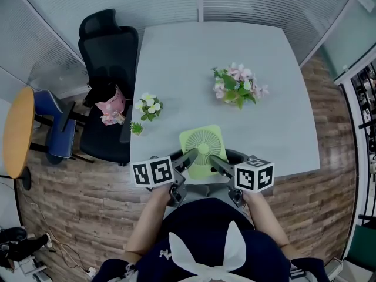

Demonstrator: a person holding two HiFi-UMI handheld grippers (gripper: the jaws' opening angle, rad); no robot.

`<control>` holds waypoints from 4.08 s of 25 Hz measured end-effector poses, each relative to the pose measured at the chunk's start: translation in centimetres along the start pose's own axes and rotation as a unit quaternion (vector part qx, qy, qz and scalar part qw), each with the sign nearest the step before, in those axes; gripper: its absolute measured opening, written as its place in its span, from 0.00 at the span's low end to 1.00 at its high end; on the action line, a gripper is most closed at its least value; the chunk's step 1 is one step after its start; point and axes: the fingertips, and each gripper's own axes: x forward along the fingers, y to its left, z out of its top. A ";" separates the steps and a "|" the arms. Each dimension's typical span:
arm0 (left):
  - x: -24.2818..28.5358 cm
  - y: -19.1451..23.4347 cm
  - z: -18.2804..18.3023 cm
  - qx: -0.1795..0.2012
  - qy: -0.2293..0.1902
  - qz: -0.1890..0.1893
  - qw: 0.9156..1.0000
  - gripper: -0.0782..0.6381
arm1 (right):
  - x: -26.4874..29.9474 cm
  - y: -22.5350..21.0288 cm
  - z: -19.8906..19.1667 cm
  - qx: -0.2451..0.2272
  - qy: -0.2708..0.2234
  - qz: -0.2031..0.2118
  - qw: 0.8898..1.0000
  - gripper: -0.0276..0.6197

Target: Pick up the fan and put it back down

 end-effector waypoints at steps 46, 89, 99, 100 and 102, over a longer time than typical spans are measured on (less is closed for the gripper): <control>9.9 -7.7 2.1 0.005 0.015 -0.007 1.000 0.37 | -6.5 -8.6 6.2 0.017 -0.007 -0.018 1.000 0.39; 18.0 -3.3 0.9 -0.033 0.107 0.023 0.993 0.37 | -3.4 -16.5 4.4 0.105 0.048 -0.055 0.992 0.39; 19.7 -1.6 0.7 -0.053 0.123 0.028 0.991 0.37 | -2.1 -18.2 4.2 0.121 0.062 -0.064 0.989 0.39; 19.8 -1.4 0.7 -0.055 0.125 0.028 0.990 0.38 | -1.9 -18.3 4.2 0.122 0.064 -0.065 0.988 0.39; 20.1 -1.1 0.6 -0.059 0.128 0.029 0.990 0.38 | -1.7 -18.6 4.0 0.124 0.068 -0.066 0.988 0.39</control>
